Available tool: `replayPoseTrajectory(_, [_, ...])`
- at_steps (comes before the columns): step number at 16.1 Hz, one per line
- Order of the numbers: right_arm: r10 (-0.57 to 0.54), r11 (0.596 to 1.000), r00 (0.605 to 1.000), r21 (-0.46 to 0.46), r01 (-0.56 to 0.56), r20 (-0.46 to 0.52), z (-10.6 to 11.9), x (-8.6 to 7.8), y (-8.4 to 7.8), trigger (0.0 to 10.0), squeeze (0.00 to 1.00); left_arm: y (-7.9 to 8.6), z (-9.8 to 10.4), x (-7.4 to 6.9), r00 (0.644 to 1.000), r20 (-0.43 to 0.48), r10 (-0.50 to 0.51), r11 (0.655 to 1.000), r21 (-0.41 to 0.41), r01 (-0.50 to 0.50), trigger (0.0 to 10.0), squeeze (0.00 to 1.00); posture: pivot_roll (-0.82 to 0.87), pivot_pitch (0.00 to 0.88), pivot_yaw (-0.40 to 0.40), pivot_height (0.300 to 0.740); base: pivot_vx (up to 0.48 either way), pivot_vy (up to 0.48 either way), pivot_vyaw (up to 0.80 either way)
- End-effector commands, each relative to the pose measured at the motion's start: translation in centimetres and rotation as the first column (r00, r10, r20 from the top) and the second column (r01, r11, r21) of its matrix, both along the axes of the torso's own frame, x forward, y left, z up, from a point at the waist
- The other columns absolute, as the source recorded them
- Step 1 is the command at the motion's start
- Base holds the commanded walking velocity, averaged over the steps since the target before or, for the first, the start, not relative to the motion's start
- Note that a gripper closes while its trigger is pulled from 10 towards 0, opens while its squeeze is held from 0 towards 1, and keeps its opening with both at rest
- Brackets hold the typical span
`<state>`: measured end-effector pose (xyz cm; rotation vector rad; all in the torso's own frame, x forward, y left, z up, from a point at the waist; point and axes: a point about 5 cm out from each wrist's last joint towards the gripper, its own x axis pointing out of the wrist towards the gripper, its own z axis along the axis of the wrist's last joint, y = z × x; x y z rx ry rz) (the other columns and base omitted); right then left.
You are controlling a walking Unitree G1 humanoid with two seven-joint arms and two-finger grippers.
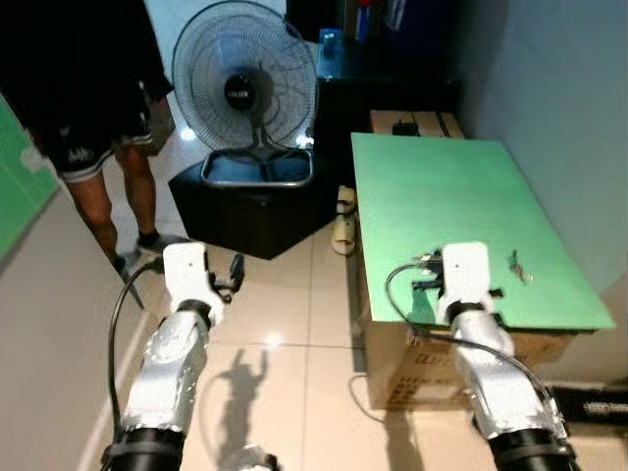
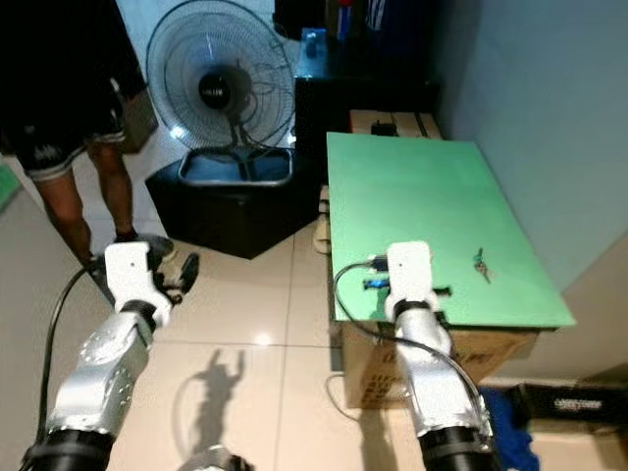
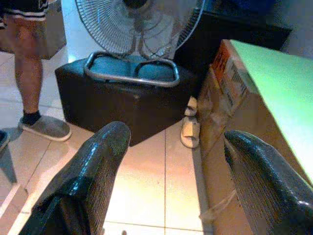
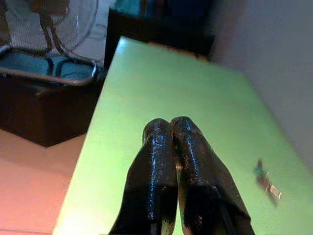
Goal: Hang keys on a hook
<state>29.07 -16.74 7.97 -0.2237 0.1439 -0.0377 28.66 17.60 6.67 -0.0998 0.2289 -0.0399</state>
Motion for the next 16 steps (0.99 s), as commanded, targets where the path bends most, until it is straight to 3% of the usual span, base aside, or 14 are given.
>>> replayPoseTrajectory(1, [0.012,1.0,1.0,-0.017,-0.012,0.007,0.4,0.2,-0.2,10.0,0.0,-1.4,0.4,0.7,0.998,0.007,-0.056,0.998,0.032,0.055,10.0,0.0,0.0,0.0,-0.039,0.714,0.0,0.0,0.0])
replayPoseTrajectory(4, [-0.003,1.0,1.0,-0.008,0.003,0.023,0.8,0.9,-0.4,10.0,0.0,-3.1,1.7,1.3,0.991,0.037,-0.129,0.991,-0.023,0.13,10.0,0.0,0.0,0.0,-0.03,0.714,0.0,0.0,0.0])
replayPoseTrajectory(7, [0.007,1.0,1.0,-0.013,-0.007,0.02,0.7,0.8,-0.1,10.0,0.0,-3.3,1.6,1.1,0.988,0.036,-0.15,0.988,-0.019,0.151,10.0,0.0,0.0,0.0,-0.02,0.714,0.0,0.0,0.0])
replayPoseTrajectory(12, [-0.016,1.0,1.0,-0.015,0.016,0.022,0.6,0.9,-0.1,10.0,0.0,-3.3,2.0,1.2,0.985,0.047,-0.168,0.985,0.048,0.166,10.0,0.0,0.0,0.0,-0.003,0.714,0.0,0.0,0.0])
replayPoseTrajectory(16, [-0.006,0.999,0.999,0.041,0.005,0.049,0.9,0.9,0.2,10.0,0.0,-3.9,2.5,1.3,0.976,0.059,-0.212,0.974,0.089,0.206,10.0,0.0,-0.01,0.0,0.01,0.739,0.0,0.0,0.0])
